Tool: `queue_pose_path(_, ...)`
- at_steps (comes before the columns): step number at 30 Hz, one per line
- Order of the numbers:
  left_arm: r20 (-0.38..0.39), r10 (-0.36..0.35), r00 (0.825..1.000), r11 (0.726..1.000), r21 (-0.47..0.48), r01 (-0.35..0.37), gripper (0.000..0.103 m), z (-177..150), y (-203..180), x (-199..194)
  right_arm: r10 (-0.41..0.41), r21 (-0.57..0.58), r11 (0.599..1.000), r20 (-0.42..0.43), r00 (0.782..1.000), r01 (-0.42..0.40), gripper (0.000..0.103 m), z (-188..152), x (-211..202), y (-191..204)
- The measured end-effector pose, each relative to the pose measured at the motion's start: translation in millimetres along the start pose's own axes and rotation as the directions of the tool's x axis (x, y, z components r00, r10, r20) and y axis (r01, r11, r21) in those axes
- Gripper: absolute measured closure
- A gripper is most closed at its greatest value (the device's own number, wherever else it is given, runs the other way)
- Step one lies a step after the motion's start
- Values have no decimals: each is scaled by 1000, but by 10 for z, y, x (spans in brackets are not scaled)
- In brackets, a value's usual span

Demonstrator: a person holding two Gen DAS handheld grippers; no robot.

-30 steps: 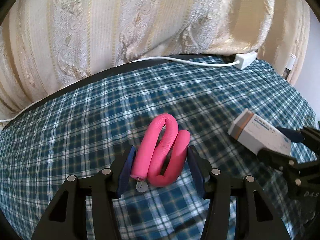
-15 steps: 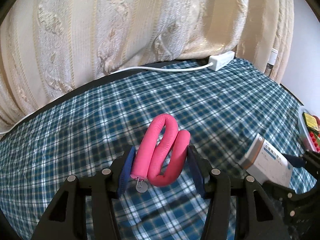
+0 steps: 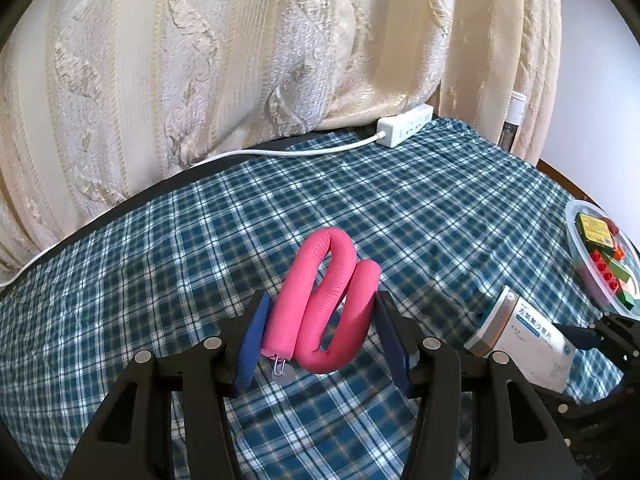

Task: Organize objects
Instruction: 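Carry medicine box over bowl with right gripper while left gripper carries pink loop toward bowl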

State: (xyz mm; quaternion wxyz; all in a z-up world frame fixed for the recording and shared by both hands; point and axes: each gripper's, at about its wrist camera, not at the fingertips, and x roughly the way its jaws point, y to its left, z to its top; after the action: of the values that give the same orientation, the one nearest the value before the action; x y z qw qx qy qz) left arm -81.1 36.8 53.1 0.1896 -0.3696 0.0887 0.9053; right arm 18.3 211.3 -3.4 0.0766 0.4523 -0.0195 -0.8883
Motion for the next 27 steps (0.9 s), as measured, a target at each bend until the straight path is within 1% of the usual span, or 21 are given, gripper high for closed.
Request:
queue_pose_path(5, 2, -7, 1000, 1000, 9, 7, 49, -3, -37, -20, 0, 9, 1000, -4, 1000, 0, 30, 5, 14, 1)
queue_pose_path(9, 4, -10, 1000, 1000, 12, 10, 49, -4, -57, -30, 5, 14, 1000, -5, 1000, -5, 20, 23, 43, 11)
queue_pose_path(11, 4, -11, 1000, 1000, 12, 11, 49, -2, -56, -34, -2, 6, 1000, -5, 1000, 2, 19, 33, 65, 29)
queue_pose_path(18, 5, -11, 1000, 1000, 13, 11, 49, -3, -58, -41, -19, -17, 1000, -1, 1000, 19, 18, 79, 122, 77)
queue_pose_path(20, 5, -12, 1000, 1000, 14, 12, 49, -3, -67, -45, -29, -28, 999, 0, 1000, 29, 19, 80, 128, 91)
queue_pose_path(22, 5, -12, 1000, 1000, 16, 12, 49, -1, -79, -45, -46, -42, 998, 5, 999, 46, 25, 73, 128, 103)
queue_pose_path(23, 5, -12, 1000, 1000, 17, 12, 49, -1, -87, -48, -57, -50, 997, 8, 998, 57, 31, 71, 124, 110)
queue_pose_path(24, 5, -13, 1000, 1000, 19, 13, 49, -1, -96, -49, -61, -55, 997, 9, 998, 62, 33, 72, 123, 109)
queue_pose_path(27, 7, -15, 1000, 1000, 24, 15, 49, -3, -115, -59, -61, -53, 997, 14, 998, 62, 33, 63, 115, 100)
